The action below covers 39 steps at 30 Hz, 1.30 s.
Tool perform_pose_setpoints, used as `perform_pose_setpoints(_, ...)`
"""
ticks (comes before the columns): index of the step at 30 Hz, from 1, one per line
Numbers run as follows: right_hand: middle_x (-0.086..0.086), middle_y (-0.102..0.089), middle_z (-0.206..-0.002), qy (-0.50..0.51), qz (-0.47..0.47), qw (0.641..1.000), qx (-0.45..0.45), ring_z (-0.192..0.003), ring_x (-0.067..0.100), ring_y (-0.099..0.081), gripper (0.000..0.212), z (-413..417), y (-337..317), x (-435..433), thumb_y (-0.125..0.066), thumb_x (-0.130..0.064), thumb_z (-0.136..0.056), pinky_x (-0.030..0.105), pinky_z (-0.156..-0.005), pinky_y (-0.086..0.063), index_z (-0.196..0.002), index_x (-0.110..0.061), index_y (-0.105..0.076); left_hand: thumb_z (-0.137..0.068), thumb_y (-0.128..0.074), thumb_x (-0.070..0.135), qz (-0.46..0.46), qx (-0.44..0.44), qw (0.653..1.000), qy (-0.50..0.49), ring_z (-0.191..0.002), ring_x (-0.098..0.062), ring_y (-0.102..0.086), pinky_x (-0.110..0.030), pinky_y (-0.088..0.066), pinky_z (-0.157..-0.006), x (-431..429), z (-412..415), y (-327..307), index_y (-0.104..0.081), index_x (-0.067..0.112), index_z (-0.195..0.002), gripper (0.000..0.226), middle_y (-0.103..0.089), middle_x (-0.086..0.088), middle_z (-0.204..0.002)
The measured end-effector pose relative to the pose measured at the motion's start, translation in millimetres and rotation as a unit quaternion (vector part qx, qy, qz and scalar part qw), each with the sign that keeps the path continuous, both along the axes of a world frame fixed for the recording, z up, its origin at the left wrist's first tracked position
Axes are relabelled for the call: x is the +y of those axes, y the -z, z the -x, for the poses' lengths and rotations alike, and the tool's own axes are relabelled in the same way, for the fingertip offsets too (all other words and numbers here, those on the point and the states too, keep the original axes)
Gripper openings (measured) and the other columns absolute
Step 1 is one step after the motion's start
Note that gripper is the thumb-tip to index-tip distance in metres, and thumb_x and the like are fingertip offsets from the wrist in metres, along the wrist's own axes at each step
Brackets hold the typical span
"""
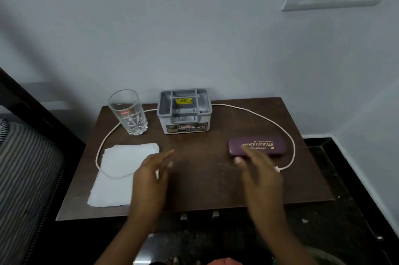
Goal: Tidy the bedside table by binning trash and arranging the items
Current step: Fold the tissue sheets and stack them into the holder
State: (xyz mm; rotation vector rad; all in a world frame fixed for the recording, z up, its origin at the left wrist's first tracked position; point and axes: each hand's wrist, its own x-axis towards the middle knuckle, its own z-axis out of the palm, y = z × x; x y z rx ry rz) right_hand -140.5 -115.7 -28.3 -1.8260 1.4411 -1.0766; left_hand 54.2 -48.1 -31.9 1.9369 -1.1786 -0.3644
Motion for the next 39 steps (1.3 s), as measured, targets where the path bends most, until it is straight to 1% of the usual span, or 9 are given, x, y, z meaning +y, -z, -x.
perform_pose_setpoints(2,-0.013,-0.056,-0.124,-0.097,-0.002,0.994,0.041,-0.123,0.0,-0.043,0.036,-31,3,22,-0.05,-0.036,-0.089,0.001,-0.103,-0.017,-0.121,-0.022,-0.062,-0.085,-0.061,-0.002,-0.028,-0.07,0.997,-0.019,-0.1,-0.019,-0.062,-0.011,-0.037,-0.093,21,-29,6,-0.07,0.01,-0.108,0.028,-0.068,-0.004,-0.109)
perform_pose_setpoints(5,-0.012,-0.046,-0.141,-0.229,-0.005,0.968,0.101,-0.137,0.001,-0.027,0.048,-74,19,46,-0.035,-0.046,-0.091,0.013,-0.113,-0.001,-0.13,-0.025,-0.053,-0.082,-0.057,-0.012,-0.082,-0.133,0.988,-0.015,-0.106,-0.024,-0.062,-0.017,-0.039,-0.091,45,-68,18,-0.069,0.008,-0.11,0.036,-0.067,-0.008,-0.115)
perform_pose_setpoints(7,-0.01,-0.045,-0.144,-0.277,0.025,0.944,0.175,-0.14,0.009,-0.027,0.049,-100,31,55,-0.034,-0.047,-0.091,0.03,-0.117,-0.004,-0.131,-0.025,-0.051,-0.081,-0.058,-0.014,-0.098,-0.165,0.981,-0.001,-0.107,-0.026,-0.063,-0.021,-0.041,-0.093,54,-88,26,-0.068,0.007,-0.111,0.038,-0.067,-0.01,-0.116)
perform_pose_setpoints(10,-0.014,-0.055,-0.135,-0.301,0.069,0.904,0.297,-0.132,0.013,-0.043,0.047,-128,39,64,-0.034,-0.052,-0.089,0.046,-0.11,-0.032,-0.123,-0.029,-0.058,-0.084,-0.06,-0.005,-0.114,-0.189,0.975,0.027,-0.107,-0.028,-0.064,-0.028,-0.042,-0.093,60,-103,36,-0.069,0.008,-0.112,0.032,-0.067,-0.011,-0.115)
perform_pose_setpoints(14,-0.016,-0.058,-0.129,-0.315,0.109,0.874,0.354,-0.13,0.013,-0.046,0.05,-143,54,68,-0.035,-0.057,-0.087,0.048,-0.11,-0.019,-0.122,-0.03,-0.059,-0.082,-0.058,0.01,-0.12,-0.187,0.974,0.041,-0.09,-0.021,-0.065,-0.026,-0.051,-0.079,62,-110,42,-0.07,0.012,-0.102,0.023,-0.067,-0.004,-0.099)
perform_pose_setpoints(18,-0.017,-0.056,-0.132,-0.306,0.133,0.868,0.367,-0.132,0.016,-0.044,0.048,-141,61,69,-0.034,-0.056,-0.088,0.048,-0.105,-0.018,-0.124,-0.032,-0.056,-0.085,-0.039,0.031,-0.119,-0.219,0.968,0.04,-0.079,-0.019,-0.064,-0.03,-0.052,-0.071,58,-115,39,-0.07,0.016,-0.092,0.035,-0.067,0.0,-0.087)
perform_pose_setpoints(23,-0.017,-0.052,-0.136,-0.299,0.15,0.868,0.367,-0.135,0.017,-0.04,0.049,-136,64,65,-0.027,-0.056,-0.093,0.049,-0.105,-0.017,-0.127,-0.032,-0.053,-0.084,-0.037,0.029,-0.159,-0.287,0.943,0.06,-0.081,-0.02,-0.064,-0.034,-0.05,-0.072,60,-122,32,-0.066,0.023,-0.089,0.031,-0.067,0.004,-0.087)
perform_pose_setpoints(29,-0.016,-0.048,-0.14,-0.299,0.149,0.867,0.371,-0.137,0.019,-0.035,0.05,-128,65,60,-0.023,-0.056,-0.095,0.049,-0.105,-0.014,-0.132,-0.032,-0.047,-0.079,-0.051,0.019,-0.131,-0.282,0.95,0.007,-0.088,-0.021,-0.061,-0.036,-0.044,-0.077,68,-129,28,-0.063,0.026,-0.093,0.02,-0.065,0.004,-0.093)
perform_pose_setpoints(39,-0.007,-0.044,-0.145,-0.338,0.117,0.873,0.331,-0.143,0.023,-0.021,0.053,-156,62,40,-0.024,-0.051,-0.095,0.053,-0.112,0.005,-0.138,-0.025,-0.04,-0.082,-0.041,0.035,-0.088,-0.276,0.957,-0.002,-0.094,-0.019,-0.057,-0.032,-0.033,-0.075,71,-114,25,-0.064,0.029,-0.092,0.026,-0.063,0.008,-0.096)
